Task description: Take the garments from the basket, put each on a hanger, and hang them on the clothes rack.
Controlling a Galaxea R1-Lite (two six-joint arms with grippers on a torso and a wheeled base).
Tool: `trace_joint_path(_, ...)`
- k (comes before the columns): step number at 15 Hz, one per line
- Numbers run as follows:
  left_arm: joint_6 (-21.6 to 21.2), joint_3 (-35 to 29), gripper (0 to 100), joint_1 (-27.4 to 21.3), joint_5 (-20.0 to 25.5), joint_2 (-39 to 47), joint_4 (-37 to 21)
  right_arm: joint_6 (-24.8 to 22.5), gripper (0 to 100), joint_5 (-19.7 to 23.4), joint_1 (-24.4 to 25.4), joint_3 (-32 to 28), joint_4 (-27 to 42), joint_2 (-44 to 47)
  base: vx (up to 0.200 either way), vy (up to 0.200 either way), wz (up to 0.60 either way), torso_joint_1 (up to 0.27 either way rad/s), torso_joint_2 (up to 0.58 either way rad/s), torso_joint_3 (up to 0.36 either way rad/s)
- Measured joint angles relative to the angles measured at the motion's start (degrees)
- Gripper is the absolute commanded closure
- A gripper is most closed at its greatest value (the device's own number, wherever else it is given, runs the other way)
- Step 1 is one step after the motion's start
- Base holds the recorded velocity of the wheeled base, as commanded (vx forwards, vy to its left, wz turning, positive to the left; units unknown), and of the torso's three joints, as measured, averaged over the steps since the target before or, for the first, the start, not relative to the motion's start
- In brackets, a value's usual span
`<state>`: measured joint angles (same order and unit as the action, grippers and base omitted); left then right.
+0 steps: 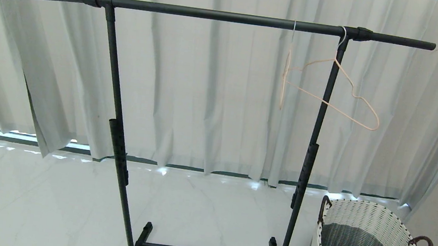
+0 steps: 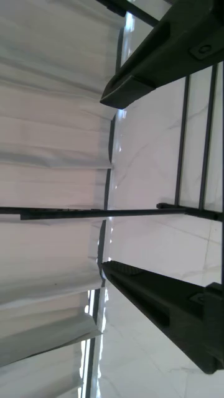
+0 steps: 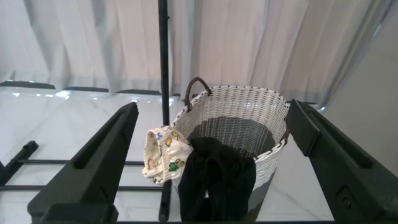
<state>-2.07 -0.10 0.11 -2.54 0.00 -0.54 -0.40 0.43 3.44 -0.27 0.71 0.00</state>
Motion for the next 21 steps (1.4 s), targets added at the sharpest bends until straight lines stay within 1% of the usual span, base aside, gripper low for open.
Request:
trace_joint_path(5, 0.05, 0.00, 0, 0.00, 0.00, 0.00, 0.00, -0.57, 0, 0.15, -0.17, 0.05, -0.89, 0.00, 0.000, 0.000, 0.00, 0.000, 0.00, 0.000)
trace_joint_path(7, 0.00, 0.00, 0, 0.02, 0.00, 0.00, 0.00, -0.24, 0, 1.23, -0.06, -1.10, -1.37, 0.02, 0.000, 0.000, 0.00, 0.000, 0.00, 0.000)
trace_joint_path(9, -0.02, 0.00, 0, 0.02, 0.00, 0.00, 0.00, 1.35, 0, 2.06, 1.13, -6.86, -1.74, 1.43, 0.000, 0.000, 0.00, 0.000, 0.00, 0.000)
trace_joint_path(10, -0.02, 0.00, 0, 0.00, 0.00, 0.00, 0.00, 1.52, 0, 2.28, 1.83, -9.70, -1.63, 3.99, 0.000, 0.000, 0.00, 0.000, 0.00, 0.000)
trace_joint_path(11, 0.00, 0.00, 0, 0.00, 0.00, 0.00, 0.00, 0.83, 0, 2.41, 2.38, -11.74, -1.11, 7.57, 0.000, 0.000, 0.00, 0.000, 0.00, 0.000)
trace_joint_path(12, 0.02, 0.00, 0, 0.00, 0.00, 0.00, 0.00, -0.94, 0, 2.47, 2.73, -13.40, -0.60, 12.64, 0.000, 0.000, 0.00, 0.000, 0.00, 0.000)
trace_joint_path(15, 0.09, 0.00, 0, 0.02, 0.00, 0.00, 0.00, -8.33, 0, 2.90, 2.45, -17.07, -0.16, 31.70, 0.000, 0.000, 0.00, 0.000, 0.00, 0.000)
trace_joint_path(17, -0.04, 0.00, 0, 0.02, 0.00, 0.00, 0.00, -14.26, 0, 3.73, 1.10, -19.68, -2.49, 45.75, 0.000, 0.000, 0.00, 0.000, 0.00, 0.000)
trace_joint_path(19, -0.11, 0.00, 0, 0.05, 0.00, 0.00, 0.00, -24.48, 0, 4.69, -1.99, -21.55, -6.42, 60.11, 0.000, 0.000, 0.00, 0.000, 0.00, 0.000)
trace_joint_path(21, -0.06, 0.00, 0, 0.05, 0.00, 0.00, 0.00, -37.36, 0, 5.73, -6.91, -22.27, -10.06, 72.70, 0.000, 0.000, 0.00, 0.000, 0.00, 0.000)
